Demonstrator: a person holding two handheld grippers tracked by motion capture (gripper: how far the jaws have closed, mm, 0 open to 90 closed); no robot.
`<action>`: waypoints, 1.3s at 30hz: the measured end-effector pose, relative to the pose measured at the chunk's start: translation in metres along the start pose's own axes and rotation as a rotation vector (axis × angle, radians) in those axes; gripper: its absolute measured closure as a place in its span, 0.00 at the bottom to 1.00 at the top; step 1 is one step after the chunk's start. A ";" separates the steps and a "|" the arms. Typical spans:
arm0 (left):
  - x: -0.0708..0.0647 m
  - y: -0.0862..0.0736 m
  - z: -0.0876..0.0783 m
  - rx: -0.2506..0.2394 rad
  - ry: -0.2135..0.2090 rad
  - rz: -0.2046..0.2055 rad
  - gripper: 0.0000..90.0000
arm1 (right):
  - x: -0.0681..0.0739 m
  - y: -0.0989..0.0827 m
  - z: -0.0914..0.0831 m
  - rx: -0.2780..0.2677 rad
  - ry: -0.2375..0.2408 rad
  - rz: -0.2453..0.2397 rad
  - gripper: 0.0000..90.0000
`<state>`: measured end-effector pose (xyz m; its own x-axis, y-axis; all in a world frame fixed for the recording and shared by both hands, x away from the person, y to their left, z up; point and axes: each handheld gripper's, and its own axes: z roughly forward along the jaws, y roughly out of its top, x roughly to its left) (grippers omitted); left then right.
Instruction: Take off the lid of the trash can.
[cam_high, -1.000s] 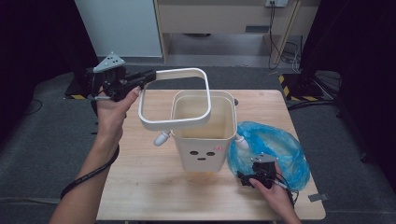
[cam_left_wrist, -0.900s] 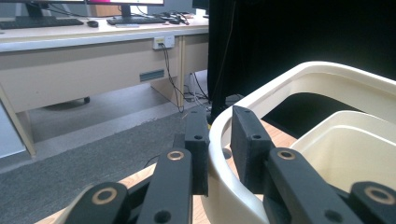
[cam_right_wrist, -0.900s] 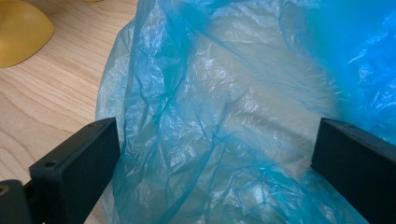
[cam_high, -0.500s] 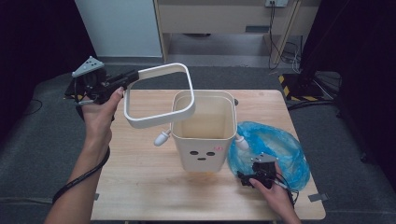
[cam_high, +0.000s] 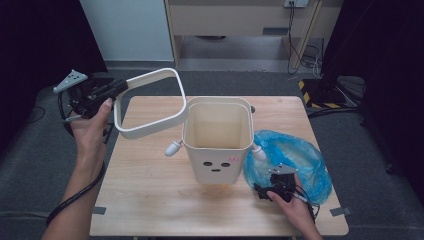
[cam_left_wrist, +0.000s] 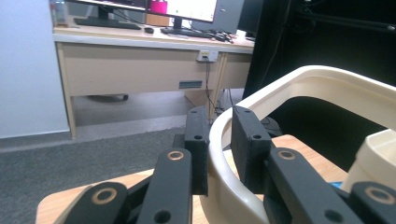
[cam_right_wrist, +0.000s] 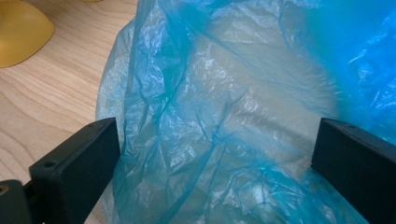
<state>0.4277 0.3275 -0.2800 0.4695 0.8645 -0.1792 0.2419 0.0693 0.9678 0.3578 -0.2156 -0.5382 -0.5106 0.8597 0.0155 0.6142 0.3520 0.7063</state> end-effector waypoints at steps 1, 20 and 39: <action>0.004 -0.002 -0.001 0.000 0.005 -0.005 0.85 | 0.000 0.000 0.000 0.000 0.000 0.000 0.01; 0.045 -0.050 0.005 0.026 0.074 -0.053 0.85 | 0.000 0.000 0.000 0.000 0.000 0.000 0.01; 0.075 -0.097 0.016 0.115 0.159 -0.082 0.85 | 0.000 0.000 0.000 0.000 -0.001 0.001 0.01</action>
<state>0.4531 0.3775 -0.3906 0.3064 0.9267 -0.2177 0.3735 0.0933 0.9229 0.3577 -0.2156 -0.5382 -0.5094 0.8604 0.0153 0.6145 0.3512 0.7064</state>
